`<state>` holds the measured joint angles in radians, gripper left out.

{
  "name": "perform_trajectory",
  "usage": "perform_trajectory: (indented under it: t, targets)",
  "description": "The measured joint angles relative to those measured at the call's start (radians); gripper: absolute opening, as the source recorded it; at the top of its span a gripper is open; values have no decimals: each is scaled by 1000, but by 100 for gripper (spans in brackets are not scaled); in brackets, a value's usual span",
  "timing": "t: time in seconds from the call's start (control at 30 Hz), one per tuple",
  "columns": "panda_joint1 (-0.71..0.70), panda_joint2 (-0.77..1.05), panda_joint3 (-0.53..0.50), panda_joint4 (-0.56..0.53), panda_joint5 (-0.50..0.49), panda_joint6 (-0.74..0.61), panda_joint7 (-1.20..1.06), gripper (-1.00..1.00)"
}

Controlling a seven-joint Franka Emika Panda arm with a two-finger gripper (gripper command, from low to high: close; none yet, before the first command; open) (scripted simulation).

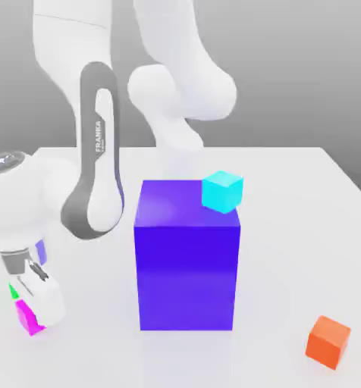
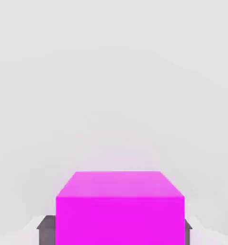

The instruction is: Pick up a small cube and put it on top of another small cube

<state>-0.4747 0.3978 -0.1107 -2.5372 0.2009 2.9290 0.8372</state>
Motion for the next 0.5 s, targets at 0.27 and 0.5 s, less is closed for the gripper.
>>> perform_trajectory:
  t: [0.27,0.5]
  targets:
    - [40,-225,-101,-55,-124,-168,140,-100]
    - [-83,-399,-221,-130,-211,-261,464,-100]
